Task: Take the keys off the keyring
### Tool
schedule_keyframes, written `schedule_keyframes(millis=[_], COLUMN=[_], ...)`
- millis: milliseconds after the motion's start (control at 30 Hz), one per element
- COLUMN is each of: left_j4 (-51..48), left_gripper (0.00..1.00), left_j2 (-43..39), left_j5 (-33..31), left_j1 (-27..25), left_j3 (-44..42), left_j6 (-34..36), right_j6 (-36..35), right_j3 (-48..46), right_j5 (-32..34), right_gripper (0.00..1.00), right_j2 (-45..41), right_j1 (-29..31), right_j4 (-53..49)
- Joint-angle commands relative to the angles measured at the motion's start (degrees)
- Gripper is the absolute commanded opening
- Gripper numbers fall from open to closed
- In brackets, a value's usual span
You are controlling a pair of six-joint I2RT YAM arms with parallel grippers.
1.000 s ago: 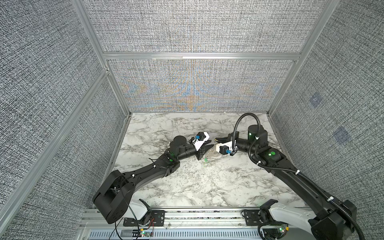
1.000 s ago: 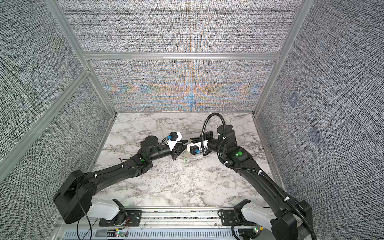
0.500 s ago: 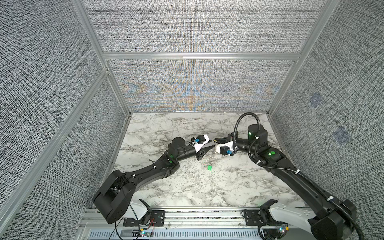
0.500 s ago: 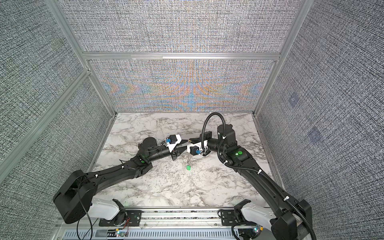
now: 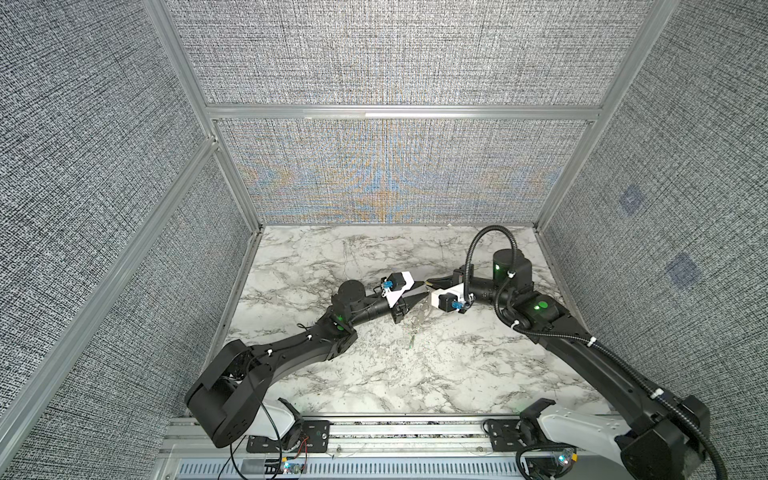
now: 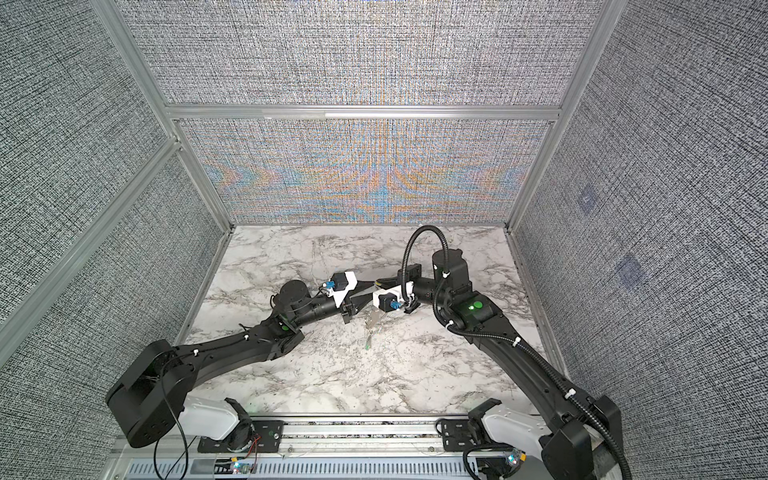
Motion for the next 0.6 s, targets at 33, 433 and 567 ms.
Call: schedule_keyframes(millis=[33,433,567], left_j4=[3.5,7.6,8.5], left_gripper=[0.33,0.26,0.20], left_j2=[-0.1,1.4,1.5], left_j5=[-0.2,-0.5,-0.7], left_j1=[0.0,0.0,0.0], left_j3=[0.1,-0.3,-0.6], left_j6=[-1.2,-3.5,-4.0], right_j6=[0.0,0.6,0.8], right_j3=[0.1,-0.2,-0.2], right_j5=[-0.8,-1.0,-1.3], right_gripper=[0.00,0.00,0.00], right_j2=[0.0,0.1,0.4], right_j1=[0.2,0.4,0.4], right_j4=[1.5,2.3,2.6])
